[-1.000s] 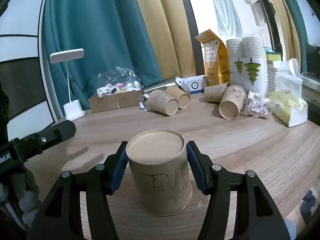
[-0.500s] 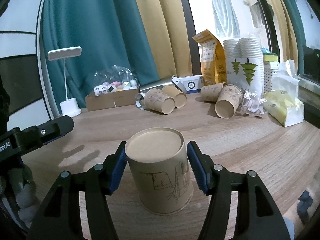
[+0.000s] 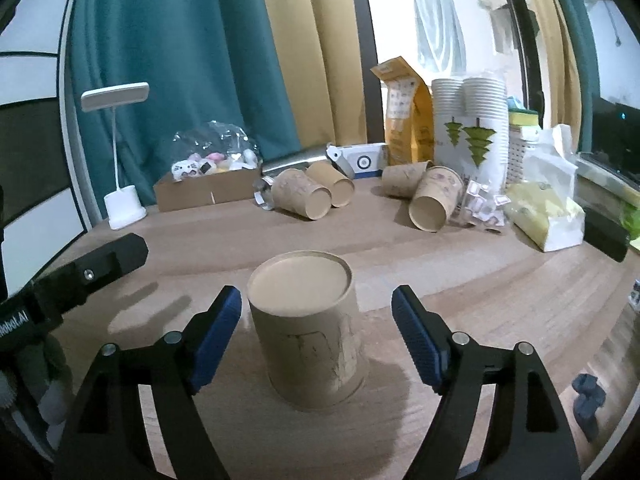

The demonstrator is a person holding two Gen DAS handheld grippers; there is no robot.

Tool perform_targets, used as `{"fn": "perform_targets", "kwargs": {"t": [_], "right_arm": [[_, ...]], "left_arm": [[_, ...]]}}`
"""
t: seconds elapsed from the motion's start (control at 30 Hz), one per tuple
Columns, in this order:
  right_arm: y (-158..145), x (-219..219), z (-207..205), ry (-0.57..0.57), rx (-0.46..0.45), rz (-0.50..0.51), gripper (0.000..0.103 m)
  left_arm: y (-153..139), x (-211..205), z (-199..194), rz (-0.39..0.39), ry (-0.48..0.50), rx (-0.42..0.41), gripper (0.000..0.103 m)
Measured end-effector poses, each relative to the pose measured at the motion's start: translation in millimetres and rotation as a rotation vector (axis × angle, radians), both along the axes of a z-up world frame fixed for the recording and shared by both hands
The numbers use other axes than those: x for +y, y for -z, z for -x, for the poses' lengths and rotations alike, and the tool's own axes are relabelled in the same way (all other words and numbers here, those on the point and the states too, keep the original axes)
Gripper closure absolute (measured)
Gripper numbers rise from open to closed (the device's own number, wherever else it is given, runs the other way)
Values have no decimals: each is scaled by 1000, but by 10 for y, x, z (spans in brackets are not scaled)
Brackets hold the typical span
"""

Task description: Flip cup upside down

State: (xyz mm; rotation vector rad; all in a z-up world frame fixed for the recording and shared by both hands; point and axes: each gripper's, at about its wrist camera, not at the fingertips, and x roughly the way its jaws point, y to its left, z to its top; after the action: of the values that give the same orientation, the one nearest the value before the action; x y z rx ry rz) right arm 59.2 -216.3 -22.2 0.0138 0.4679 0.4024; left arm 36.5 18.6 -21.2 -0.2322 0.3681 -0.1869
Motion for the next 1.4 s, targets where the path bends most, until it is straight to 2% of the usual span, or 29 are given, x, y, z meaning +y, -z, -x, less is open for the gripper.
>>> {"fn": "perform_targets", "kwargs": {"t": [0.2, 0.73, 1.4], "right_arm": [[-58, -54, 89, 6, 11, -5, 23], [-157, -38, 267, 14, -18, 24, 23], [-145, -39, 263, 16, -11, 22, 23]], "left_arm": [[-28, -23, 84, -18, -9, -39, 26], [-49, -56, 157, -35, 23, -69, 26], [-19, -74, 119, -39, 34, -48, 26]]}}
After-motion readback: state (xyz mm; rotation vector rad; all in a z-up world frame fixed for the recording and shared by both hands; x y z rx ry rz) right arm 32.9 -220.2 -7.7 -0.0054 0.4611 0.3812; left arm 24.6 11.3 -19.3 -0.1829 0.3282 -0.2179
